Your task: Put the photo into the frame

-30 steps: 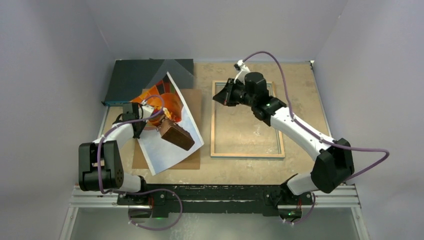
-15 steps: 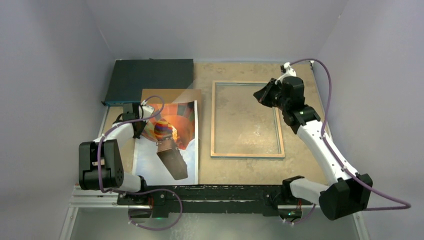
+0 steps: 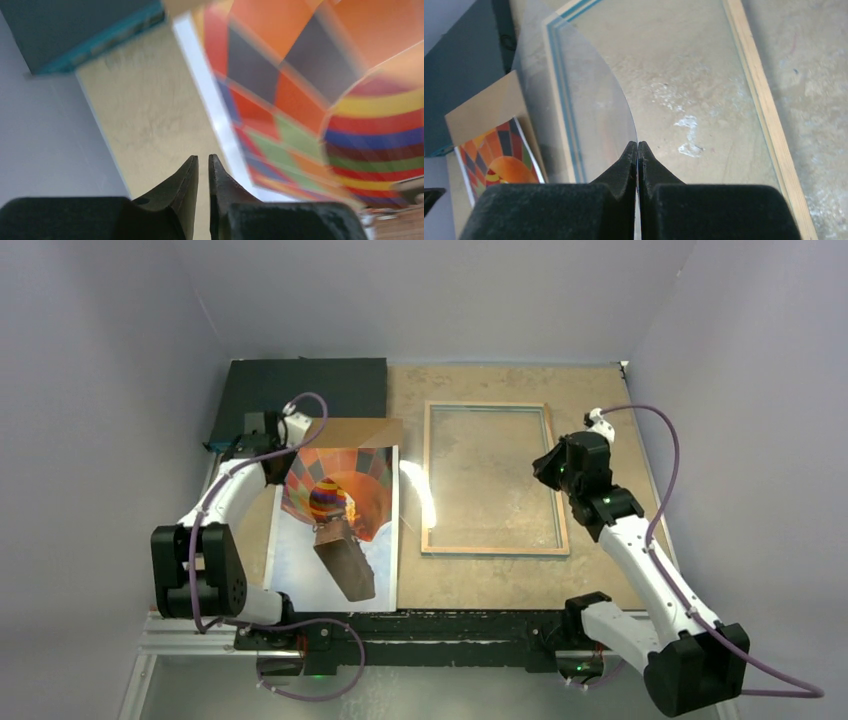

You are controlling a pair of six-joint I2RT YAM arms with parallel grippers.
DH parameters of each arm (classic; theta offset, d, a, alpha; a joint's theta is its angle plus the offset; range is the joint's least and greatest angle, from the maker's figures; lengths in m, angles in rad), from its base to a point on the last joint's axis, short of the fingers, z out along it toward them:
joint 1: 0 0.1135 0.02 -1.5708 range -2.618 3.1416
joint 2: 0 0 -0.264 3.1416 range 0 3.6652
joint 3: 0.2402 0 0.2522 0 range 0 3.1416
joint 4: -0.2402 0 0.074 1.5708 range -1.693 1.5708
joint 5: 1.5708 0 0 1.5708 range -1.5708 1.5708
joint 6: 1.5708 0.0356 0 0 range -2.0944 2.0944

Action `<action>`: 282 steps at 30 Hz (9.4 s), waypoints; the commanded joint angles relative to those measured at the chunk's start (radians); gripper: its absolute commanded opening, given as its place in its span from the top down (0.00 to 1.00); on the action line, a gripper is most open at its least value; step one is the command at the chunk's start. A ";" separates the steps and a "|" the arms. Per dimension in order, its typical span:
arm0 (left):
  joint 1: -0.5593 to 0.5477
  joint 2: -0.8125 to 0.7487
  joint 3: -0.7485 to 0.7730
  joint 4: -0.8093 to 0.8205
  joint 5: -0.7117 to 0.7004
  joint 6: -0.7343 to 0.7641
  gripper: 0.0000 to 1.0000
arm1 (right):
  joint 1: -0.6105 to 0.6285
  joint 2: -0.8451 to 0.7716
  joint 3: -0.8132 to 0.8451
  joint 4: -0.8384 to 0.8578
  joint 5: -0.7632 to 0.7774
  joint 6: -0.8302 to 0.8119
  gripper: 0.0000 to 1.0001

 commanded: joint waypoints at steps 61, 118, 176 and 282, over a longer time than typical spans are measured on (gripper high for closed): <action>-0.557 0.156 0.439 -0.205 -0.080 -0.184 0.66 | -0.012 1.114 1.031 0.017 -0.664 -0.533 0.04; -0.469 0.028 0.375 -0.227 -0.201 -0.142 0.60 | -0.032 1.412 0.965 0.495 -1.424 -0.284 0.93; -0.471 0.070 0.380 -0.212 -0.137 -0.160 0.65 | -0.401 0.445 -0.136 0.604 -0.552 -0.047 1.00; -0.842 -0.073 0.570 -0.266 0.128 0.067 0.16 | -0.106 0.217 0.208 0.644 -0.406 0.465 1.00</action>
